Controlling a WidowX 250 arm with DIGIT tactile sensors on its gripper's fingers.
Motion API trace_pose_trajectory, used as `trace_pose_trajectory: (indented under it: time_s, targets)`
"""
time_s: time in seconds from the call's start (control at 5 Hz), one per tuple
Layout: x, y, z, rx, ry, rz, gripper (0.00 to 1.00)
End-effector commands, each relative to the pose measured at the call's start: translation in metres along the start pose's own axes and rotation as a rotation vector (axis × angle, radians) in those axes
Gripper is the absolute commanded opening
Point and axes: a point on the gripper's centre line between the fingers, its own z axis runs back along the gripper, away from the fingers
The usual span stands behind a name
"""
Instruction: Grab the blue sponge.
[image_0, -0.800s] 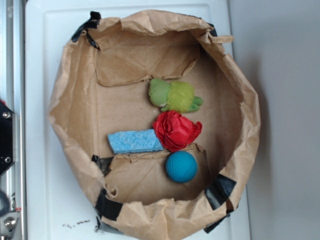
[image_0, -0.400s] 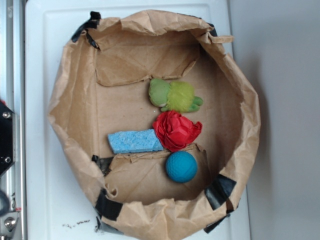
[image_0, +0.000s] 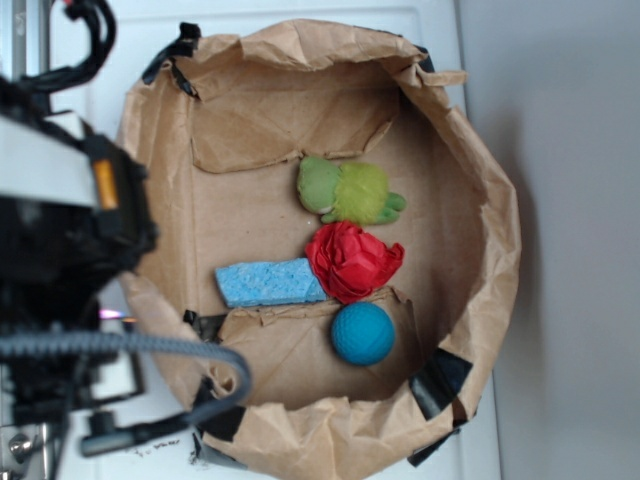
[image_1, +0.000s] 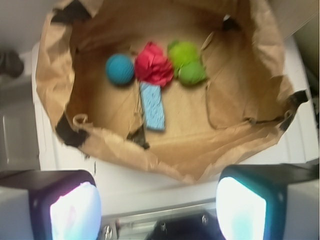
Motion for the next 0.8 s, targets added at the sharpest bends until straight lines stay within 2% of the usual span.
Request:
trace_pose_trajectory:
  time_s: [0.0,0.4,0.6]
  targets:
    - [0.023,0.003,-0.015,0.072,-0.036,0.038,1.0]
    - [0.023,0.003,-0.015,0.072,-0.036,0.038,1.0]
    - [0.03,0.001,-0.053,0.1,-0.034,0.036,1.0]
